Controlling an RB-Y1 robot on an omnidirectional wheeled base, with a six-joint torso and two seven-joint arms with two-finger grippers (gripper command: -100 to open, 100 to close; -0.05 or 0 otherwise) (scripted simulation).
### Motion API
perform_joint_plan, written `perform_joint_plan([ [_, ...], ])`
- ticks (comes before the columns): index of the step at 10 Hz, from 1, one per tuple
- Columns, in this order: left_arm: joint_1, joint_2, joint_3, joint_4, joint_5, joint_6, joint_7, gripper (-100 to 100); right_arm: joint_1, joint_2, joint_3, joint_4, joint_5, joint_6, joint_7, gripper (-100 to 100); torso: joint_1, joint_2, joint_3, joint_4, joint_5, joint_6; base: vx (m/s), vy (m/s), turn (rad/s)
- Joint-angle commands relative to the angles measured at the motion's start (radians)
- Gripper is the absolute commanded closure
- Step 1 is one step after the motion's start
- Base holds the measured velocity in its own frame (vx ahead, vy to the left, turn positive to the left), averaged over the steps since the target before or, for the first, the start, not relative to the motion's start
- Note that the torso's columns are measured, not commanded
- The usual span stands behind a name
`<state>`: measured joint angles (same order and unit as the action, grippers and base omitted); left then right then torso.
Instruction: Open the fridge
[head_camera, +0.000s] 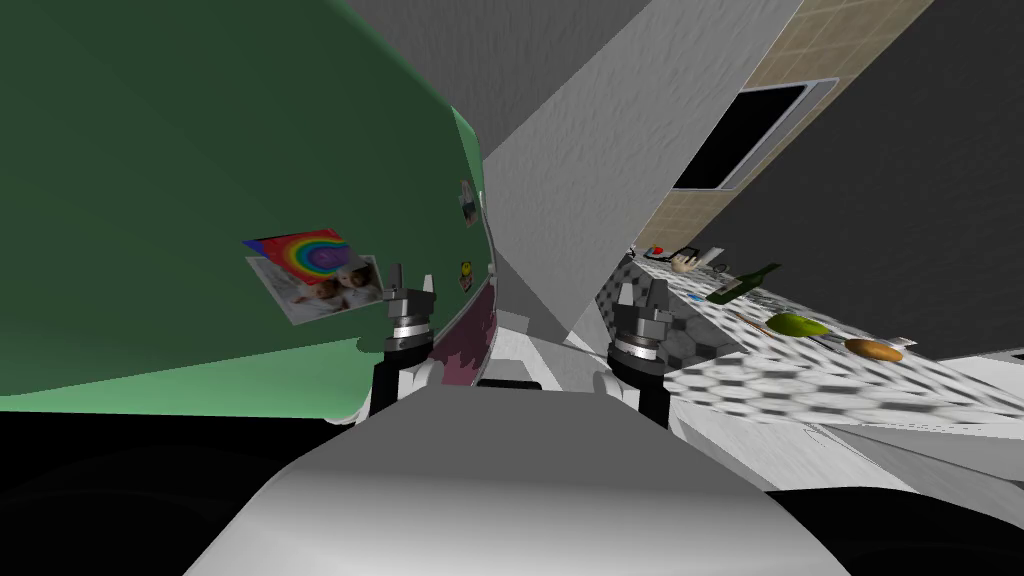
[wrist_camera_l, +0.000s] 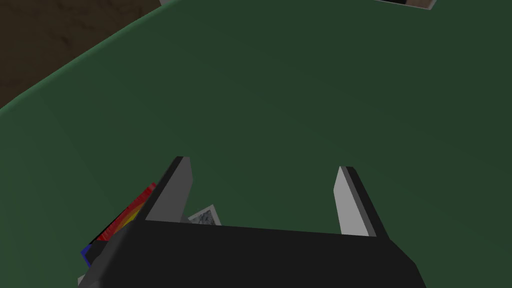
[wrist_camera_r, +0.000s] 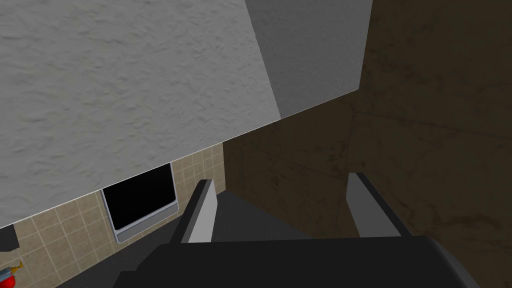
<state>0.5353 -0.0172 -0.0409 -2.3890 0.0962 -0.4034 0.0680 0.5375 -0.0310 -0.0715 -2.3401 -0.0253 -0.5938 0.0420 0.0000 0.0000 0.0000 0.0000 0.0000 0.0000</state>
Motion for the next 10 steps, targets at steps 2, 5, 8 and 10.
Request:
perform_joint_plan([
  [2,0.000,0.000,0.000,0.000,0.000,0.000,0.000,0,0.000,0.000,0.000,0.000,0.000,0.000,0.000,0,0.000,0.104,-0.209,0.105,0.000,0.000,0.000,0.000,0.000],
  [5,0.000,0.000,0.000,0.000,0.000,0.000,0.000,0,0.000,0.000,0.000,0.000,0.000,0.000,0.000,0,0.000,0.322,-0.644,0.322,0.000,0.000,0.000,0.000,0.000],
  [8,0.000,0.000,0.000,0.000,0.000,0.000,0.000,0,0.000,0.000,0.000,0.000,0.000,0.000,0.000,0,0.000,0.544,-1.087,0.544,0.000,0.000,0.000,0.000,0.000],
  [10,-0.002,0.041,0.001,0.023,0.005,-0.011,0.005,-100,0.000,0.000,0.000,0.000,0.000,0.000,0.000,0,0.000,0.691,-1.382,0.691,0.000,0.000,0.018,-0.003,-0.018],
])
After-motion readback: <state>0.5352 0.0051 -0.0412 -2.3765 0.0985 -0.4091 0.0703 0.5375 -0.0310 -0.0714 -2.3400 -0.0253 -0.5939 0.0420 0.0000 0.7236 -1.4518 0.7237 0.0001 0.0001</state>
